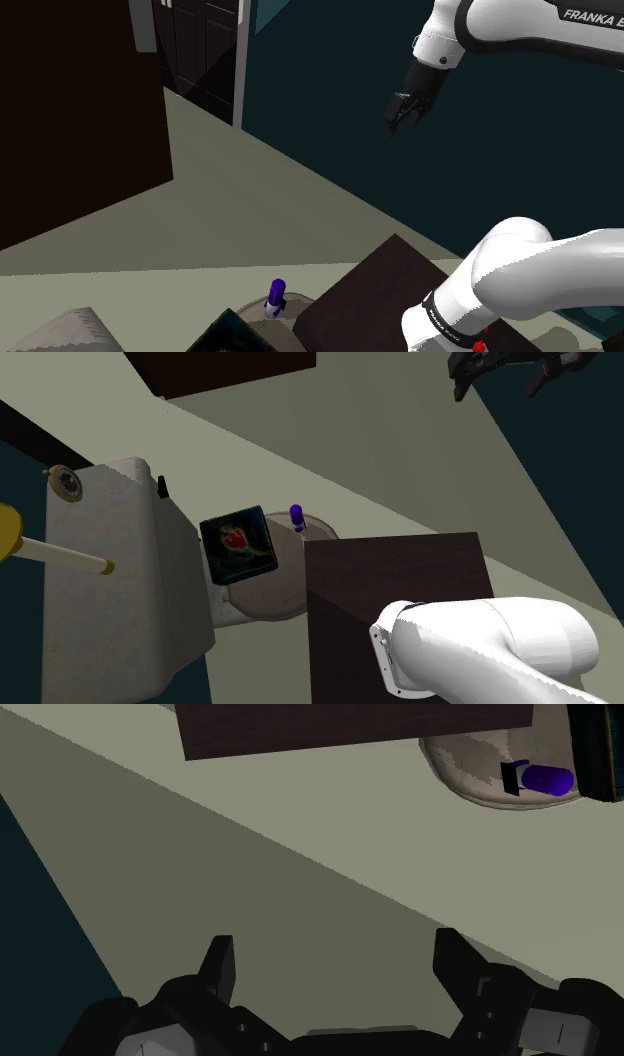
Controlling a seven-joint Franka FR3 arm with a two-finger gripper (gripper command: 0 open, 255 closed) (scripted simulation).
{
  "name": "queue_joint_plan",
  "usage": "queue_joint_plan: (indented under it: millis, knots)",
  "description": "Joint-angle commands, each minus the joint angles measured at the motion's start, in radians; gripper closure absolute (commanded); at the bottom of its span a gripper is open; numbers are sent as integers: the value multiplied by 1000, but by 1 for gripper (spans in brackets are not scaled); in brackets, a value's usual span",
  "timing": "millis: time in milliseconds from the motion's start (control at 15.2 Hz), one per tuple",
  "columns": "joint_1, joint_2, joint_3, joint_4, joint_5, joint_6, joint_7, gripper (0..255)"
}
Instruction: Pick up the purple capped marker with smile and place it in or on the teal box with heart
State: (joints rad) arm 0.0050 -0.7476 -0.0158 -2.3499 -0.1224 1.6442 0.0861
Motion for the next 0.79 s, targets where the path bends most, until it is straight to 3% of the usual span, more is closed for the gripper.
queue_joint_plan:
  millis: [0, 726]
  knots:
    - [0, 0, 0, 0, 0, 0, 0, 0]
    - [87, -58, 129, -332, 115, 302, 161, 0]
